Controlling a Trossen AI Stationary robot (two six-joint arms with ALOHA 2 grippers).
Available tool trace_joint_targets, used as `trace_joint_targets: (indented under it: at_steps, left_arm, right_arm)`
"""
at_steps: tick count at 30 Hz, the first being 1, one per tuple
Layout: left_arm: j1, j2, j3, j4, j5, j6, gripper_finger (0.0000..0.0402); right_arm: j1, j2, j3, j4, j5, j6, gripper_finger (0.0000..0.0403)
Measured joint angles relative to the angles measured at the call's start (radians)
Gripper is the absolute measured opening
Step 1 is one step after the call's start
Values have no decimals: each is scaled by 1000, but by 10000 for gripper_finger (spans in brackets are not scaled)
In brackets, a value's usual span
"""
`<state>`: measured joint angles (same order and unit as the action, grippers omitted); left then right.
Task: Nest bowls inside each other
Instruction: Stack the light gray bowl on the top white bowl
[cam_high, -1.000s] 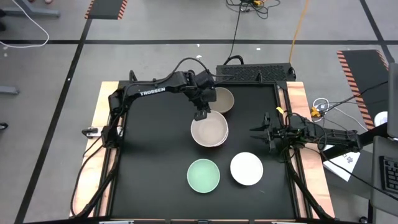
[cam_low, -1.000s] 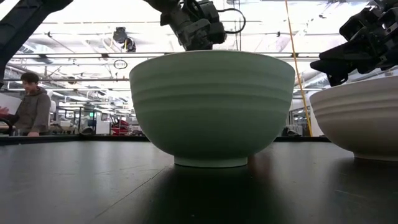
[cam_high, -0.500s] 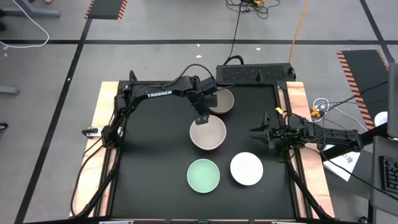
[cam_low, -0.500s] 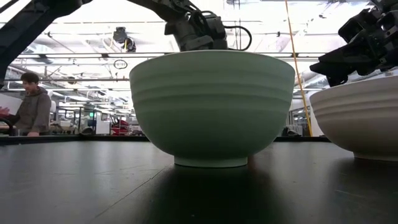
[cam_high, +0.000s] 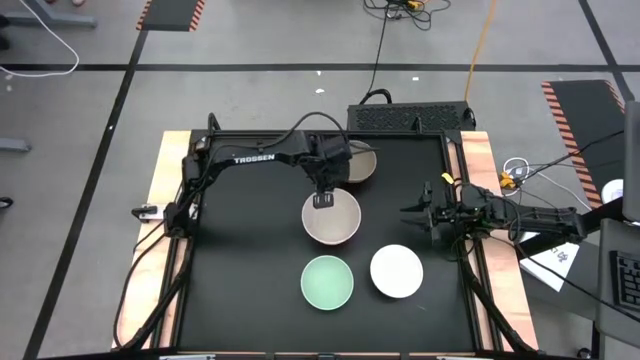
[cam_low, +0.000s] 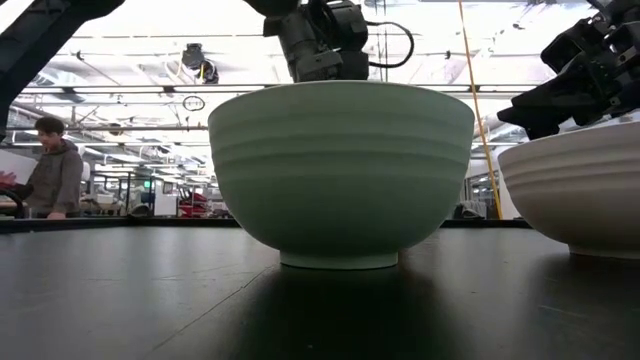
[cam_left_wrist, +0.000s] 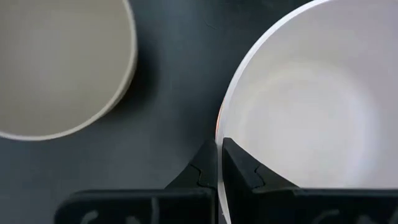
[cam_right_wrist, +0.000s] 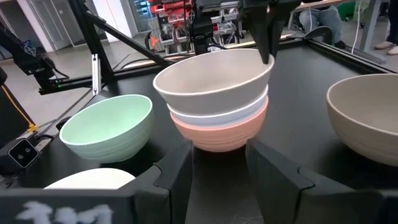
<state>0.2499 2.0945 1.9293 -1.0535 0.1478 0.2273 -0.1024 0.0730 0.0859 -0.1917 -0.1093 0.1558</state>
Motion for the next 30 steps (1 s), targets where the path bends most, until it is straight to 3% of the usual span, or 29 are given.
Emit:
trace_joint_targets:
  at_steps: [16, 30]
  left_arm:
    - [0, 0, -1, -81, 38, 0, 4]
    - [-6, 0, -1, -95, 10, -13, 4]
  right_arm:
    - [0, 0, 0, 0, 0, 15, 143]
    - [0, 0, 0, 0, 0, 15, 143]
